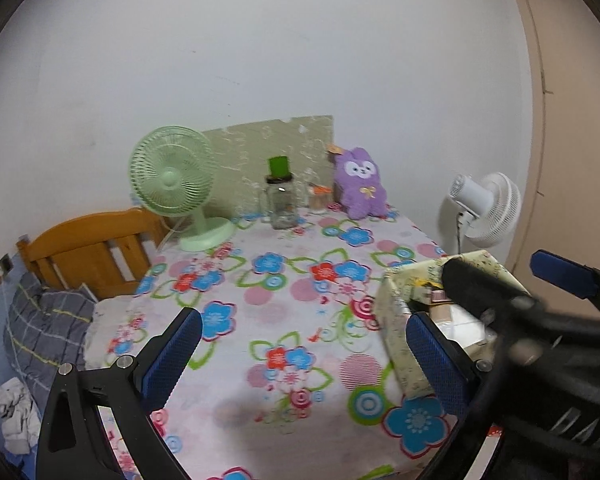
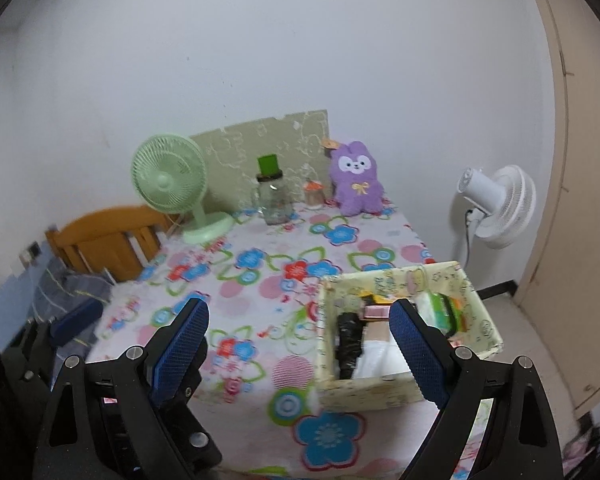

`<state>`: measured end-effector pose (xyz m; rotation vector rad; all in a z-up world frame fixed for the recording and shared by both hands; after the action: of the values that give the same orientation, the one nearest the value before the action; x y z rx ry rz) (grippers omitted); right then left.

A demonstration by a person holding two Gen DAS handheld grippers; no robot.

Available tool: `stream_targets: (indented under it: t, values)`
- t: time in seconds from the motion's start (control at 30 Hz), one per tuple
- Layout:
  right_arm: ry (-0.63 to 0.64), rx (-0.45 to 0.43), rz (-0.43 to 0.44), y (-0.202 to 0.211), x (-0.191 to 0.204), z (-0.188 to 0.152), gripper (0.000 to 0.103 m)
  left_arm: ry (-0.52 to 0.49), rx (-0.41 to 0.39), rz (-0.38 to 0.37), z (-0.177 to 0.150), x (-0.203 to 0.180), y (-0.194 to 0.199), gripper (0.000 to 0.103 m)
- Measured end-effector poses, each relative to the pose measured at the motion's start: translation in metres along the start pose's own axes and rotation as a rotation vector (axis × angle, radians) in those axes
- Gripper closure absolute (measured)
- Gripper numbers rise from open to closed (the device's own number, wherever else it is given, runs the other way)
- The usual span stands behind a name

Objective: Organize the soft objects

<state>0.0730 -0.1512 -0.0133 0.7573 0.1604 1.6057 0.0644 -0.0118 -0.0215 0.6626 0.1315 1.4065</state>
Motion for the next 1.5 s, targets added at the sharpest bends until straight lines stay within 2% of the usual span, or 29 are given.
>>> stream_targets:
  t: [0.27, 0.63, 1.5]
  values:
    - [0.04, -0.056, 0.018, 0.019, 0.021, 0.001, 0.009, 0.056, -0.041, 0.068, -0.005, 0.036, 0.025, 0.0]
    - [0.05, -0.112, 0.016, 0.038, 0.03, 0.0, 0.009, 0.1, -0.08, 0.094, -0.01, 0.057, 0.046, 0.0]
    - [0.043, -0.124, 0.013, 0.043, 0.024, 0.002, 0.008, 0.135, -0.076, 0.099, -0.01, 0.058, 0.045, 0.0]
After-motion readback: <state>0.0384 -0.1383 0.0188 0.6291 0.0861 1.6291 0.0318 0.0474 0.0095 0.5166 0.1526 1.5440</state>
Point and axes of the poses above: each gripper's, at about its wrist camera, not at the fingertips, and y roughly against the way its jaws point, x to its left, z to its top, the point moved 4 cm from there along -y, roughly the way its jaws point, and after that the axes turned 14 degrees about -y, right-handed, at the moved point
